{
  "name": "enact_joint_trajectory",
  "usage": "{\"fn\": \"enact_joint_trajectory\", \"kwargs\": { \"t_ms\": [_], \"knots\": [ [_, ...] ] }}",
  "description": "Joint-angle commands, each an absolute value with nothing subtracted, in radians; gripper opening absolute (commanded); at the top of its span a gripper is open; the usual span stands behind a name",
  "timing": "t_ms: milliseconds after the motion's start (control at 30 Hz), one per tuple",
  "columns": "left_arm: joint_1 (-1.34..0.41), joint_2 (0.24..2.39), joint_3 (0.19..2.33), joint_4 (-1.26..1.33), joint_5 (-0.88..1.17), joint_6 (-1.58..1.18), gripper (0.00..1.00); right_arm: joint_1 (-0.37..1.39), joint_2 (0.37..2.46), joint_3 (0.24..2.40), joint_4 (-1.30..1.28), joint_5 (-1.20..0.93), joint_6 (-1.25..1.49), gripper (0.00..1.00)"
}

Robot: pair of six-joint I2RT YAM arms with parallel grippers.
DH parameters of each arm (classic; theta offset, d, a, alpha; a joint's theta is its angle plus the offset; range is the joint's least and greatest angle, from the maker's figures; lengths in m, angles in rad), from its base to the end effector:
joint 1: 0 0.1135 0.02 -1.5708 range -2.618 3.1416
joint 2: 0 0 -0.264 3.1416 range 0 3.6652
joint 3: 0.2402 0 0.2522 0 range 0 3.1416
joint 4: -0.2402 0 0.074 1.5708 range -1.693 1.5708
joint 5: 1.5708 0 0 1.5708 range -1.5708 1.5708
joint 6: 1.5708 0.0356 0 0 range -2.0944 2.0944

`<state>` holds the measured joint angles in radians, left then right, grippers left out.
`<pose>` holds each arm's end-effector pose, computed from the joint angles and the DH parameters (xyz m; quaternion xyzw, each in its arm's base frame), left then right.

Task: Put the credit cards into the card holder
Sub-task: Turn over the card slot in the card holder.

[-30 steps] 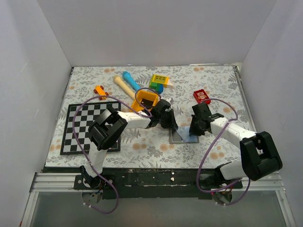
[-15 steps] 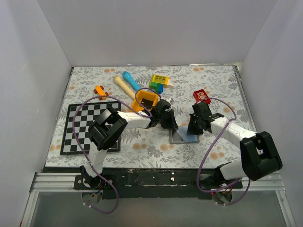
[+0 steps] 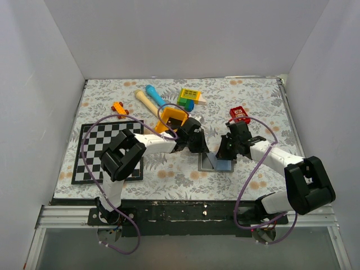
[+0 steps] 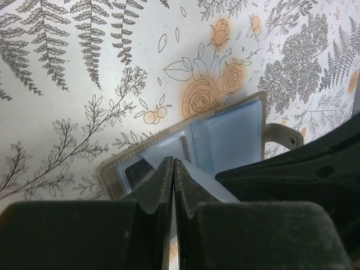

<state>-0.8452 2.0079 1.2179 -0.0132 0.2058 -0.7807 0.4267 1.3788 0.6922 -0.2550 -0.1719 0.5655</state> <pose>0.2748 -0.3208 0.1426 0.0682 0.9206 -0.3360 0.1868 0.2354 0.1137 0.1756 0.0392 0.9470 0.2185 0.2323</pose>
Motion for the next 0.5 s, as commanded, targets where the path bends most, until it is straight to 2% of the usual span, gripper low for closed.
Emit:
{"fn": "enact_joint_trajectory", "kwargs": {
  "t_ms": [0, 467],
  "knots": [
    [-0.821, 1.864, 1.184, -0.038, 0.164, -0.767, 0.01, 0.428, 1.37, 0.684, -0.21, -0.229, 0.548, 0.06],
    [-0.776, 1.773, 1.128, -0.051, 0.14, -0.765, 0.04, 0.436, 1.433, 0.695, -0.14, -0.357, 0.538, 0.05]
  ]
}}
